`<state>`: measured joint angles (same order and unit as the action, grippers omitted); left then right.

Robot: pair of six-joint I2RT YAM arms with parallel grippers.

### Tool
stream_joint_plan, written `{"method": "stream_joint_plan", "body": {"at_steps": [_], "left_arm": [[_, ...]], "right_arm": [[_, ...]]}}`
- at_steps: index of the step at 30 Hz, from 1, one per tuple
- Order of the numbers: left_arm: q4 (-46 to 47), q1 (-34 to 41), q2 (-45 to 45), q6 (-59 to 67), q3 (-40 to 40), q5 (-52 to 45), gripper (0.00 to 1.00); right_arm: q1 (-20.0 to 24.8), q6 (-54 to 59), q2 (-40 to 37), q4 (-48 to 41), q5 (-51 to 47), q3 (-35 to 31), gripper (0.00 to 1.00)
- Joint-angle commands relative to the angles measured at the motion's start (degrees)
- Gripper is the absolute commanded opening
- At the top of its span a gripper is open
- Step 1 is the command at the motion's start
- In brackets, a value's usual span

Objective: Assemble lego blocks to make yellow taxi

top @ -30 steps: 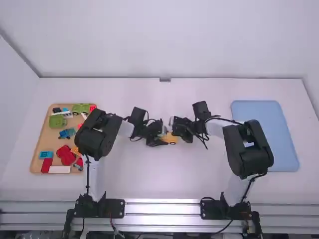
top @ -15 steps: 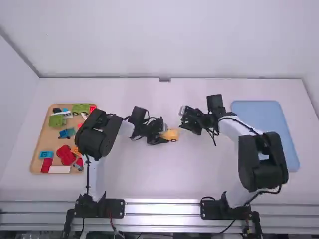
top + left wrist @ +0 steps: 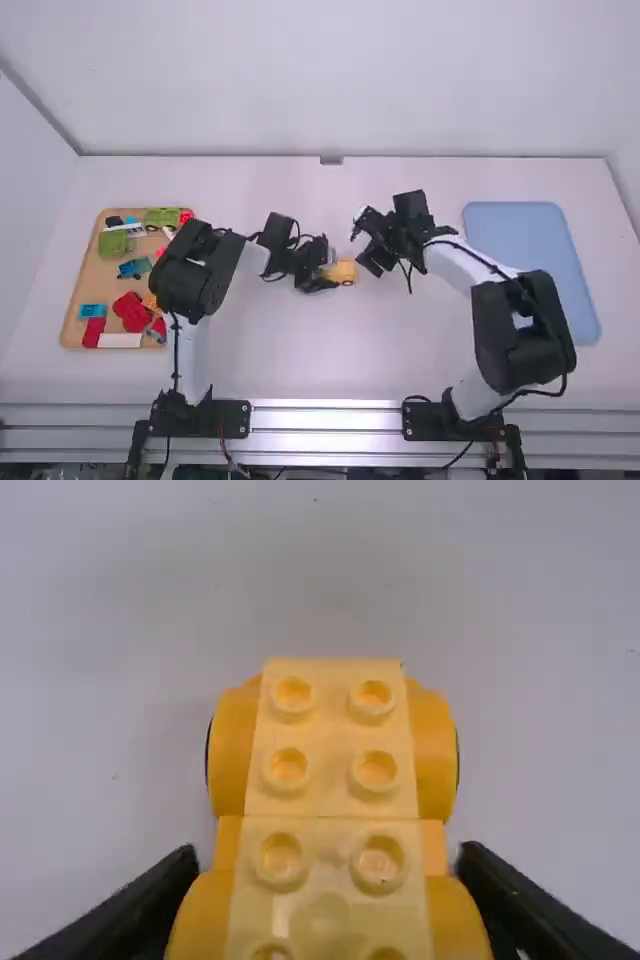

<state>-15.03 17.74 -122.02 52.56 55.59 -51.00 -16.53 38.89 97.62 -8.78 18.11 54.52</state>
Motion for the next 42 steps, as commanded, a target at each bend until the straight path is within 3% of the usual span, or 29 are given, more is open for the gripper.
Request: {"method": "stream_joint_plan", "body": {"at_steps": [1, 2, 3, 5, 8, 18, 25, 30, 34, 42], "left_arm": [[2.16, 0.28, -1.86, -1.11, -1.88, 5.95, 0.75], [2.14, 0.28, -1.86, -1.09, -1.86, 6.47, 0.82], [2.16, 0.26, -1.86, -1.11, -1.86, 7.21, 0.95], [2.19, 0.28, -1.84, -1.2, -1.86, 7.82, 0.99], [3.23, 0.15, -0.74, -2.14, -1.88, 8.5, 0.99], [22.36, -6.01, 16.09, -1.77, -1.88, 14.43, 0.99], [35.56, -10.51, 30.08, -5.03, -1.88, 19.47, 0.99], [39.52, -11.28, 38.69, -16.96, -1.88, 28.57, 0.99], [40.94, -11.47, 43.45, -26.69, -1.88, 36.92, 0.99], [44.41, -11.63, 51.87, -63.21, -1.88, 59.06, 0.99]], "right_arm": [[-0.83, -5.01, -1.49, 0.7, -5.03, 0.9, 0.98], [-0.96, -6.95, -1.49, 1.14, -6.97, 0.9, 0.98], [-1.25, -8.85, -1.49, 1.62, -8.81, 0.9, 0.98], [-1.55, -11.15, -1.49, 2.49, -10.69, 0.9, 0.98], [-1.57, -11.96, -1.49, 3.74, -11.58, 0.9, 0.98], [-1.09, -14.4, -2.47, 6.47, -11.89, -0.81, 0.98], [-1.29, -14.45, -9.75, 25.42, -8.52, -13.68, 0.98], [1.86, -12.02, -15.54, 38.14, 5.38, -21.49, 0.98], [5.55, -9.68, -16.92, 38.56, 16.85, -22.32, 0.98], [8.96, -10.38, -17.05, 38.58, 19.58, -22.32, 0.98]]}}
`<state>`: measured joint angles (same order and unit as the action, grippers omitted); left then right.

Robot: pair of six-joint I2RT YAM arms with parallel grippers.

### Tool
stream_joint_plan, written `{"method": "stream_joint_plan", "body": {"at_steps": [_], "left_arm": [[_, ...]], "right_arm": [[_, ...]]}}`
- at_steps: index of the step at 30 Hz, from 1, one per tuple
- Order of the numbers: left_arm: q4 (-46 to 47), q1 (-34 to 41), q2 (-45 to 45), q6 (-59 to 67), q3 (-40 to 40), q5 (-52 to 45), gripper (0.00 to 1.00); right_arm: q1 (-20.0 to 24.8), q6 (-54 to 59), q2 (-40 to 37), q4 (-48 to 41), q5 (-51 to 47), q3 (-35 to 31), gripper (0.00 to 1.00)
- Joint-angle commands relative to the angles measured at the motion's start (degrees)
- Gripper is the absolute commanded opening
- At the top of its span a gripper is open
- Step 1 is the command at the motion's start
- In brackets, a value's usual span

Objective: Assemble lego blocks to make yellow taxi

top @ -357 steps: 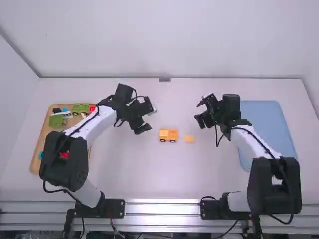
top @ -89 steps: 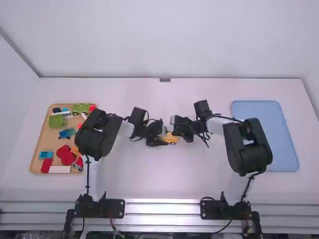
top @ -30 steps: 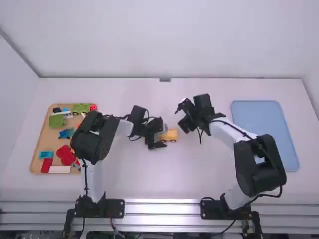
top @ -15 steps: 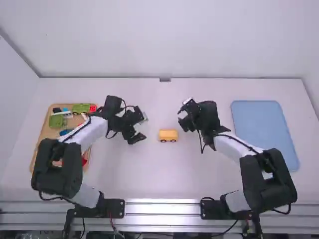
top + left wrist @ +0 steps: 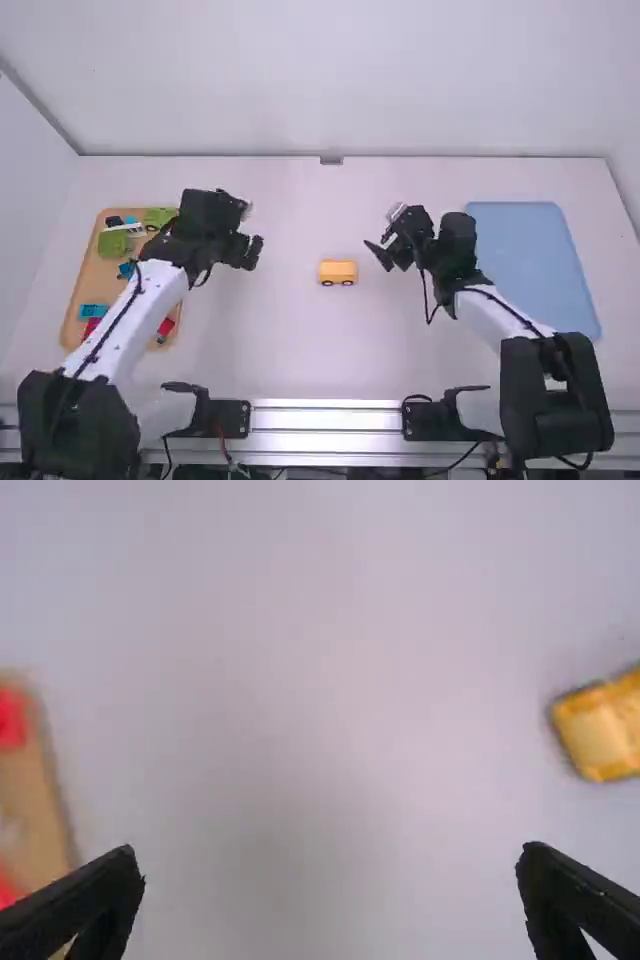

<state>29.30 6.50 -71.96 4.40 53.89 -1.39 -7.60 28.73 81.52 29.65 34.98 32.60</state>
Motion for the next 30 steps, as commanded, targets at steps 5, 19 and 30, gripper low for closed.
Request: {"method": "stream_joint_plan", "body": {"at_steps": [5, 19, 30], "left_arm": [[7.39, 0.26, 7.5, -25.18, -0.17, 19.93, 0.99], [26.01, -4.83, 15.5, -46.86, -0.02, 31.78, 0.99], [29.46, -29.88, 12.5, -40.59, 3.82, 18.49, 0.99]], "right_arm": [[0.0, -0.17, -0.94, 0.13, 2.73, -0.39, 0.98], [-0.79, 0.24, -0.94, 1.77, 2.71, -0.39, 0.98], [-0.7, 0.22, -0.94, 3.85, 2.69, -0.39, 0.98]]}}
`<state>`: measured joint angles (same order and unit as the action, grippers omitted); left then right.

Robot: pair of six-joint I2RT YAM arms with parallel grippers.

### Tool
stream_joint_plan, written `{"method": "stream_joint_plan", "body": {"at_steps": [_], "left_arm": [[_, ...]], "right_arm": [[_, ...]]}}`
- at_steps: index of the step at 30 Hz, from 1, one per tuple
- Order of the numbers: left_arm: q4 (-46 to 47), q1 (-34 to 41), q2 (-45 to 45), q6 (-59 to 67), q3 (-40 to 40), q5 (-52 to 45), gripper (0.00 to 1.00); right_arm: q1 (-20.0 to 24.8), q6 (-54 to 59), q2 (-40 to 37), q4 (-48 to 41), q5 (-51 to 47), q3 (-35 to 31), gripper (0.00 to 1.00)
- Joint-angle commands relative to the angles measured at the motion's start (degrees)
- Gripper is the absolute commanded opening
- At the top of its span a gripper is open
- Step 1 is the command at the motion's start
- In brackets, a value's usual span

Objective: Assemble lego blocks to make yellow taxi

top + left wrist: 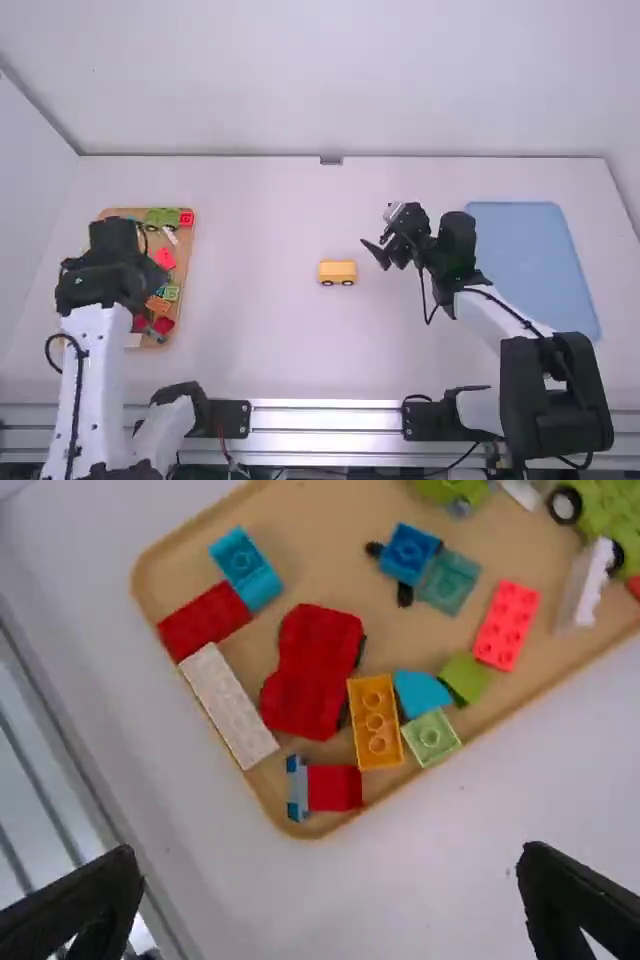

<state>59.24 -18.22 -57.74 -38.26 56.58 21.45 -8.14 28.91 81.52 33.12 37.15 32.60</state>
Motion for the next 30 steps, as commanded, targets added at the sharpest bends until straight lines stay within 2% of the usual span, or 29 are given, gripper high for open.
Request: {"method": "stream_joint_plan", "body": {"at_steps": [1, 3, 7, 9, 13, 16, 19, 23, 25, 30], "left_arm": [[-1.01, -7.17, -2.43, 2.1, 1.14, -5.22, 0.99], [-2.32, -13.05, -4.9, 4.0, 1.11, -10.1, 0.99], [-7.15, -23.19, -12.04, 16.81, 1.11, -25.09, 0.99], [-9.25, -24.79, -14.51, 17.79, 1.11, -29.44, 0.99], [-12.66, -25.92, -21.2, 17.79, 1.11, -34.6, 0.91], [-13.05, -24.81, -25.55, 16.85, 1.11, -34.05, 0.78], [-14.1, -22.75, -29.79, 17.09, 1.11, -33.38, 0.72], [-15.23, -19.61, -35.15, 14.29, 1.33, -28.81, 0.7], [-15.04, -17.79, -37.86, 12.68, 1.79, -25.49, 0.63], [-14.93, -15.82, -39.67, 9.44, 1.97, -21.53, 0.63]], "right_arm": [[-0.15, 0.04, -0.94, 0.5, 0.52, -0.39, 0.98], [-0.15, 0.04, -0.94, 0.72, 0.52, -0.39, 0.98], [-0.15, 0.04, -0.94, 0.74, 0.55, -0.39, 0.98], [-0.15, 0.04, -0.94, 0.81, 0.57, -0.39, 0.98], [-0.15, 0.0, -0.94, 0.98, 0.57, -0.39, 0.98], [-0.15, -0.17, -0.94, 1.01, 0.57, -0.39, 0.98], [-0.15, -0.17, -0.94, 1.09, 0.55, -0.39, 0.98], [-0.15, -0.44, -0.94, 1.64, 0.57, -0.39, 0.98], [-0.15, -1.09, -0.94, 2.54, 0.57, -0.39, 0.98], [-0.15, -2.12, -0.94, 3.8, 0.61, -0.39, 0.98]]}}
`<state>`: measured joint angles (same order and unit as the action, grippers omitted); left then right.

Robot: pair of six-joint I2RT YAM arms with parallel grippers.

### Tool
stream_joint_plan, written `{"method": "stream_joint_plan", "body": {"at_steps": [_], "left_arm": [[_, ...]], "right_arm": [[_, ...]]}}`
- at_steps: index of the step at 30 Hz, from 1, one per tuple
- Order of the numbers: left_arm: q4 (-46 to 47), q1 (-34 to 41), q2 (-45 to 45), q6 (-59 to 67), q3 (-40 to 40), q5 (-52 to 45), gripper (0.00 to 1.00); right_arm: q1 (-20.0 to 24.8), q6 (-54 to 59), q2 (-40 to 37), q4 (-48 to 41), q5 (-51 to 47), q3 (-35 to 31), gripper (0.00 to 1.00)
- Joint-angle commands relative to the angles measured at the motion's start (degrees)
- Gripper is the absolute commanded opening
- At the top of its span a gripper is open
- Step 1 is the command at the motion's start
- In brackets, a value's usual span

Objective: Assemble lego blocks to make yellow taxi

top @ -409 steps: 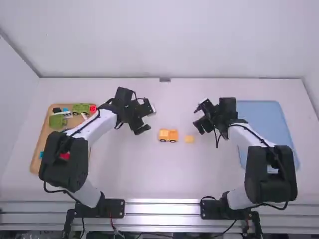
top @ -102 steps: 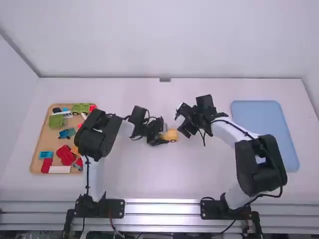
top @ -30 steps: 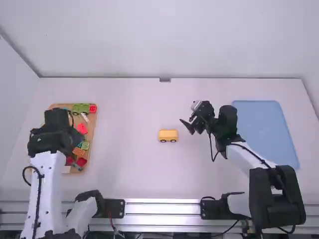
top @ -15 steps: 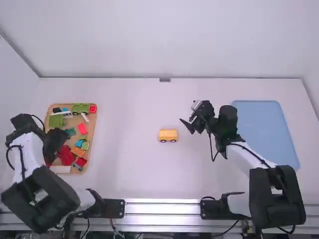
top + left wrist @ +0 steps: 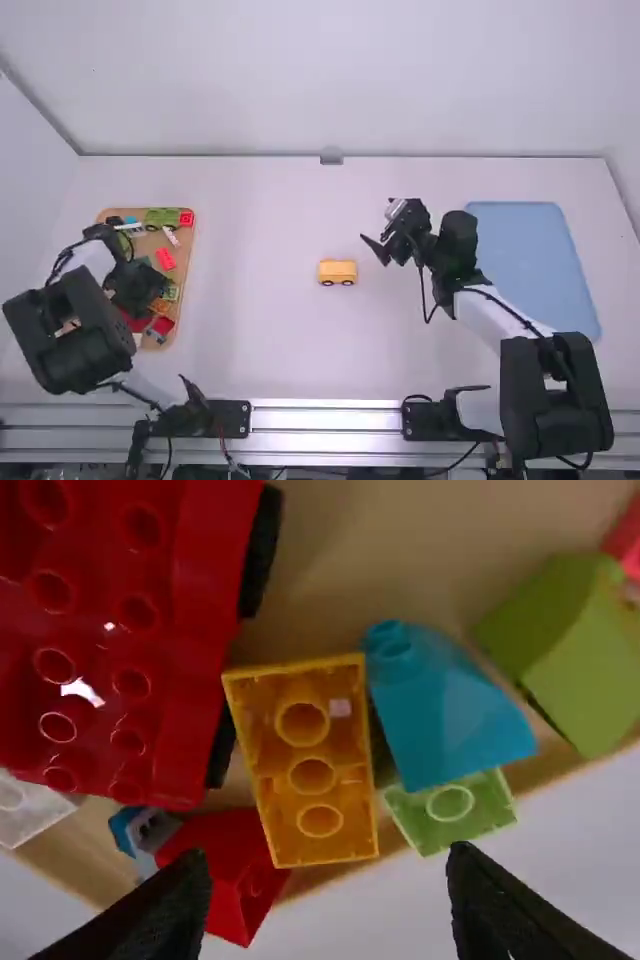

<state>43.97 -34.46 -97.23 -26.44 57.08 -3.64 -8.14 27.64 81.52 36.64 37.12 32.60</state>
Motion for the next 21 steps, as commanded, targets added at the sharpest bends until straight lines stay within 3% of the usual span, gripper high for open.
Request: {"method": "stream_joint_plan", "body": {"at_steps": [1, 7, 13, 15, 21], "left_arm": [[0.61, 0.37, -0.17, -3.3, 1.46, 4.85, 0.63], [-1.11, 0.28, -0.17, -4.17, 0.28, 6.23, 0.52], [-2.14, 0.31, -0.17, -3.74, -0.9, 6.1, 0.51], [-3.08, 0.44, -0.17, -3.69, -1.36, 6.19, 0.44], [-6.54, 0.28, -0.17, -3.13, -3.32, 5.81, 0.46]], "right_arm": [[-0.15, -0.83, -0.94, 0.57, 1.01, -0.37, 0.98], [-0.15, -0.85, -0.94, 1.27, 2.29, -0.39, 0.98], [-0.2, -3.43, -0.94, 2.95, 2.34, -0.39, 0.98], [-0.15, -3.41, -0.94, 3.52, 3.23, -0.37, 0.98], [-0.17, -3.39, -0.94, 3.48, 3.78, -0.37, 0.98]]}}
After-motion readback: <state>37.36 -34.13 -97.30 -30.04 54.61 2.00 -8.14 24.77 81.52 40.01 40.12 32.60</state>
